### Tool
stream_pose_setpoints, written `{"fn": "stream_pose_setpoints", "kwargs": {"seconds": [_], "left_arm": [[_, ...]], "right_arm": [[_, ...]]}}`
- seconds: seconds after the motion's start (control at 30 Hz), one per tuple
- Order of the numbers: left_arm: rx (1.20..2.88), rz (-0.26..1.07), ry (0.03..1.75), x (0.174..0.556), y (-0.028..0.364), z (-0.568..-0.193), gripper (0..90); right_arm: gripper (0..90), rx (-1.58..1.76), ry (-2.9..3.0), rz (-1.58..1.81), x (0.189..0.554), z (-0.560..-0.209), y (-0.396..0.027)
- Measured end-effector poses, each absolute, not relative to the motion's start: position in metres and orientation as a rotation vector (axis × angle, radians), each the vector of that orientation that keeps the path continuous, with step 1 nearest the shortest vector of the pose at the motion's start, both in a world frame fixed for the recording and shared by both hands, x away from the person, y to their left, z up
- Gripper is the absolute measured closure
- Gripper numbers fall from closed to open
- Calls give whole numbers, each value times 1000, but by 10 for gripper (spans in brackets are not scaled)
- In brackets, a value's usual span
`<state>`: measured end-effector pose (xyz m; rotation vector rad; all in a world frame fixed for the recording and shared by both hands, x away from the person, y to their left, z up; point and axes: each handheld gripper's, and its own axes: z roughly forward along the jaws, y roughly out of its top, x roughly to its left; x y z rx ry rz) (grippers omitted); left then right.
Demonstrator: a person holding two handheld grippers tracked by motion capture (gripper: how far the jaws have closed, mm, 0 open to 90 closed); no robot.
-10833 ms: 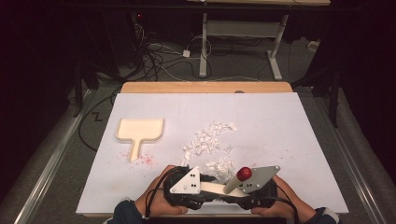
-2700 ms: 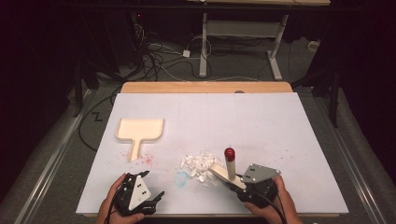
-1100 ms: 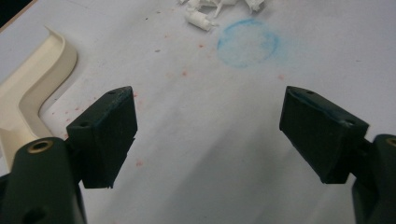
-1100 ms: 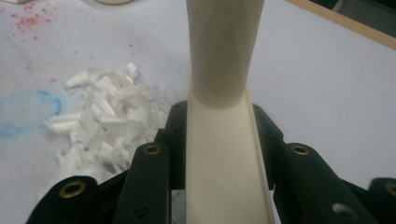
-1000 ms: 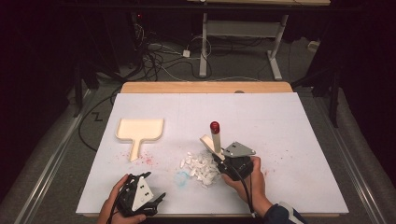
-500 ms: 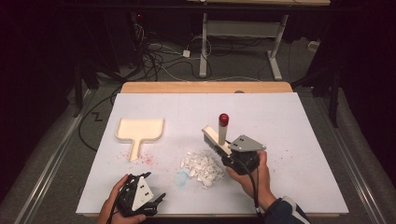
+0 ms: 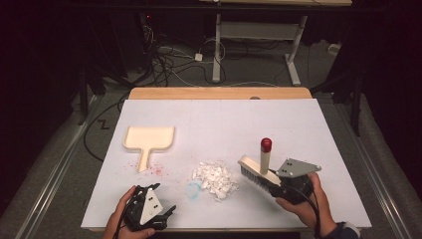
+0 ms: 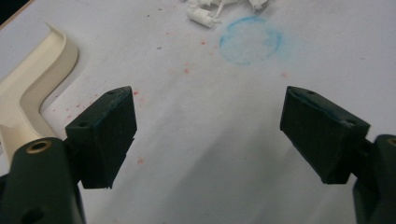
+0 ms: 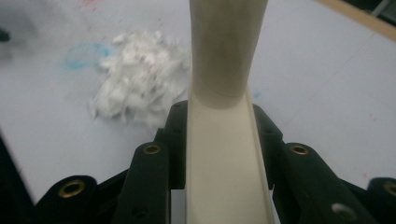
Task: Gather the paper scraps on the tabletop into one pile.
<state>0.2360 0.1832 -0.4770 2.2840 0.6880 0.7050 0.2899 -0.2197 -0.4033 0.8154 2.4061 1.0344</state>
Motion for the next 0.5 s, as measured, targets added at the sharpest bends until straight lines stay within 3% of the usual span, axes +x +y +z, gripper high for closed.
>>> {"fn": "stream_pose_setpoints", "kwargs": {"seconds": [0.17, 0.5], "left_arm": [[2287, 703, 681, 236, 181, -476, 177], [2295, 689, 661, 241, 173, -477, 177]], "right_arm": [[678, 792, 2502, 1030, 276, -412, -223], [678, 703, 2518, 1055, 278, -421, -172]]}}
